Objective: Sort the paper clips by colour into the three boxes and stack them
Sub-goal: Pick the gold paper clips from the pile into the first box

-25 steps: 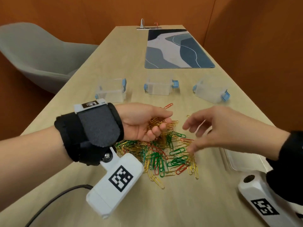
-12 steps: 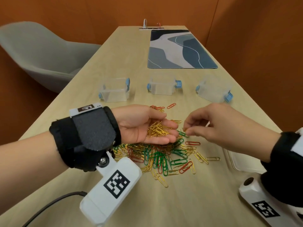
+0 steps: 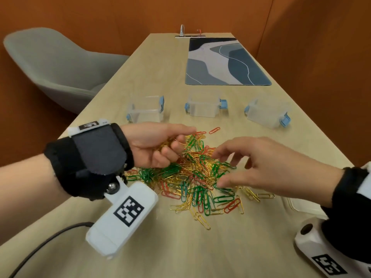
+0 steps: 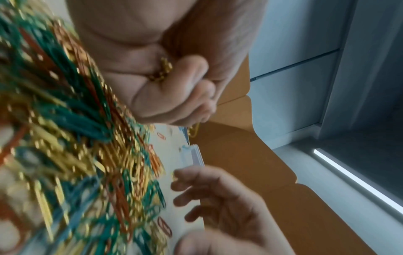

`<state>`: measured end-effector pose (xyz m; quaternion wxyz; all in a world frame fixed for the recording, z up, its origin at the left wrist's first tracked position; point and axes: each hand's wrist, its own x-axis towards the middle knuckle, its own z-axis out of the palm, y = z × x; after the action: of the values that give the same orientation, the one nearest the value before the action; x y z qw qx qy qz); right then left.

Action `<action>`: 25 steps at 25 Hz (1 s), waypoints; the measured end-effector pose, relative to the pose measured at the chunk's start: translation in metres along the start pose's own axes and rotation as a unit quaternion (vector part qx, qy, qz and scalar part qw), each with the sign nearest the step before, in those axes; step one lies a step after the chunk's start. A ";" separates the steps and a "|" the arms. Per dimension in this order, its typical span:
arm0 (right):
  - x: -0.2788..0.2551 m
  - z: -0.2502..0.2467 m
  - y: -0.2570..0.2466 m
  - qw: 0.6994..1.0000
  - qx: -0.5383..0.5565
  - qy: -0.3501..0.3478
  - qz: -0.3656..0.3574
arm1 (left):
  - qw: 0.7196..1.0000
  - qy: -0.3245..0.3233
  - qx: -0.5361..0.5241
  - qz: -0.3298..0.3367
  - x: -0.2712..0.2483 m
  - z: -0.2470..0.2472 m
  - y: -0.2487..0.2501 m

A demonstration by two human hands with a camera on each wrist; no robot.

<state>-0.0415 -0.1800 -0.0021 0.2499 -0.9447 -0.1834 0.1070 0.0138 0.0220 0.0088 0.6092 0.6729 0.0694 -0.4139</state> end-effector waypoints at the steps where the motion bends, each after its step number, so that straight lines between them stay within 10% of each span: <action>1: 0.001 0.003 -0.001 0.998 -0.039 -0.038 -0.017 | 1.000 0.008 -0.016 0.010 -0.003 -0.007 0.001; 25: 0.029 0.020 -0.023 0.994 -0.090 -0.003 -0.060 | 0.999 0.036 -0.014 0.034 -0.013 -0.030 -0.021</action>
<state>-0.0276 -0.1412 -0.0101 0.1689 -0.9503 -0.2498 0.0777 0.0072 0.0589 -0.0018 0.6298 0.6804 0.0739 -0.3673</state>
